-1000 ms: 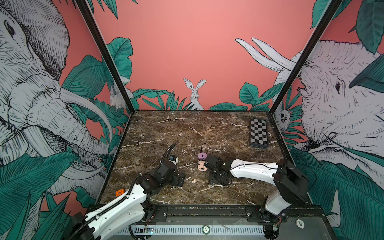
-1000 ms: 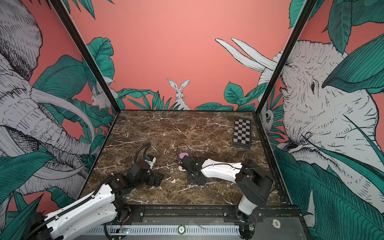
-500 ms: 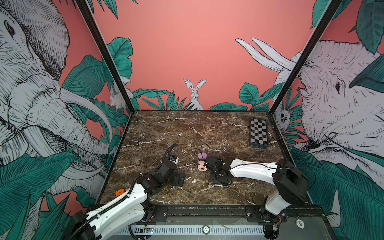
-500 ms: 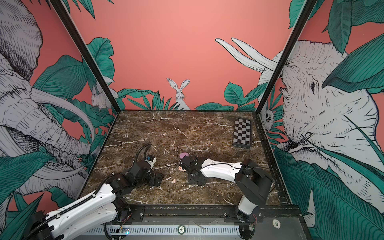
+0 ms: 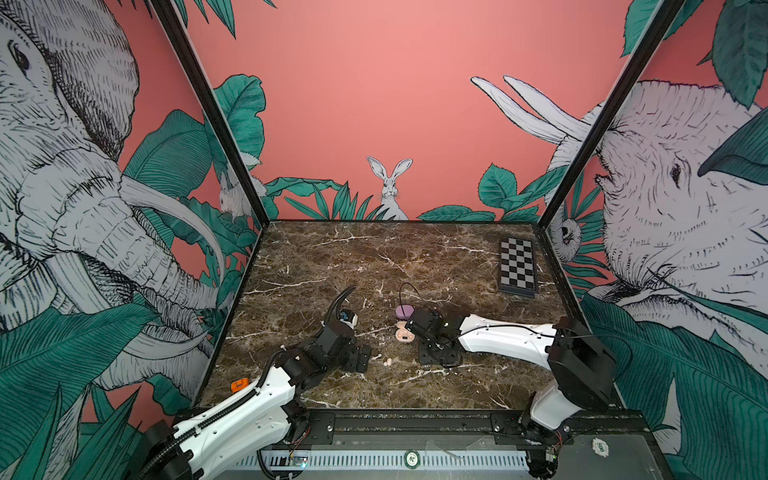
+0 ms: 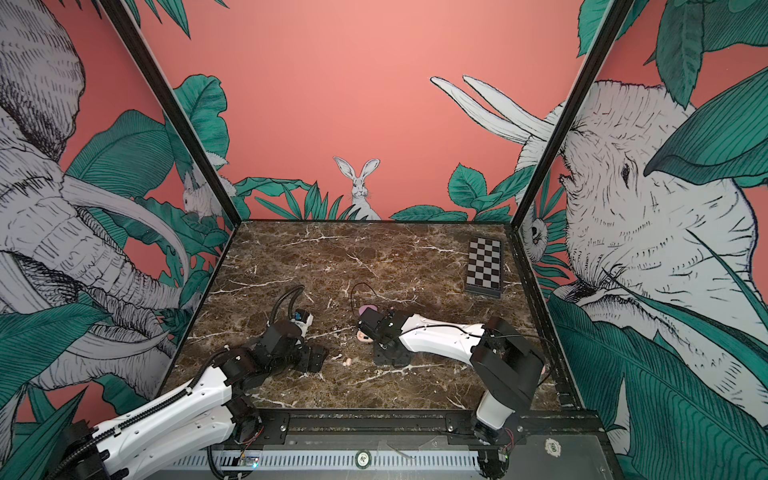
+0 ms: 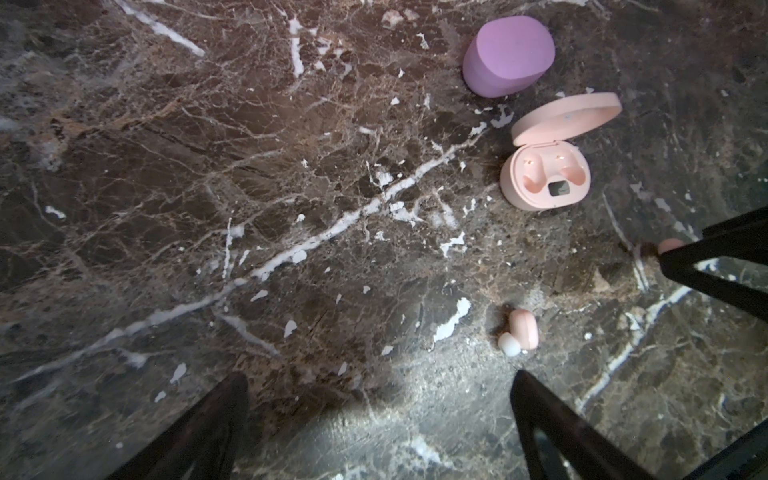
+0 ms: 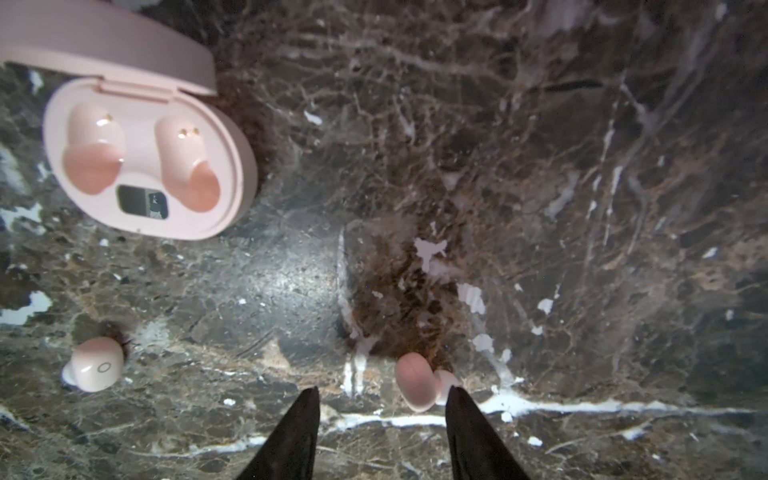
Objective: Insert the wireless bluetooth earbuds into the charging case
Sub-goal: 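Lower the open right gripper around the pink earbud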
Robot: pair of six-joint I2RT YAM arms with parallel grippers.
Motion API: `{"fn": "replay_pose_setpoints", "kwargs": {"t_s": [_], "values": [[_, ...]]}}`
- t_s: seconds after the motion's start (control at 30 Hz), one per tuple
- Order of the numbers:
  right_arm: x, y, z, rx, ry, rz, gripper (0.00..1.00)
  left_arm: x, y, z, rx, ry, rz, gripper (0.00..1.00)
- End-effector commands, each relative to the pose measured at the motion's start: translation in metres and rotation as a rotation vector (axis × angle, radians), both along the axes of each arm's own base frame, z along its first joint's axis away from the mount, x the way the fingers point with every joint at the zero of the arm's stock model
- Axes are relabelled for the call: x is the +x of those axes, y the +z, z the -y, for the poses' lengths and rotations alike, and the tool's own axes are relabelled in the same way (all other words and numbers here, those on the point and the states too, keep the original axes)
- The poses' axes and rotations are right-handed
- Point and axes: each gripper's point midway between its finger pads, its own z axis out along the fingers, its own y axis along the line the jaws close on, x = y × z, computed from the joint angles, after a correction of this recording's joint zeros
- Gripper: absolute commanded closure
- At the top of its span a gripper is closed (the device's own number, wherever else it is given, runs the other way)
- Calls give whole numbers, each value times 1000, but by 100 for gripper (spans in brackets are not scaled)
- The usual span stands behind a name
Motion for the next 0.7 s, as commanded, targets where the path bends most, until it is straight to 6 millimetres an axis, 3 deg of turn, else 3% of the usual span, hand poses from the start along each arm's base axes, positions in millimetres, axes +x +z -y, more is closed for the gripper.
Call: {"fn": "replay_pose_setpoints", "kwargs": {"t_s": [0.0,0.67], "values": [[-1,0,4,-22,1,-11,52,-2,-3,0,-2,-3,-2,1],[-6,-13,11,-67,15,-41,57,-1,-4,1,-2,-2,-8,1]]}}
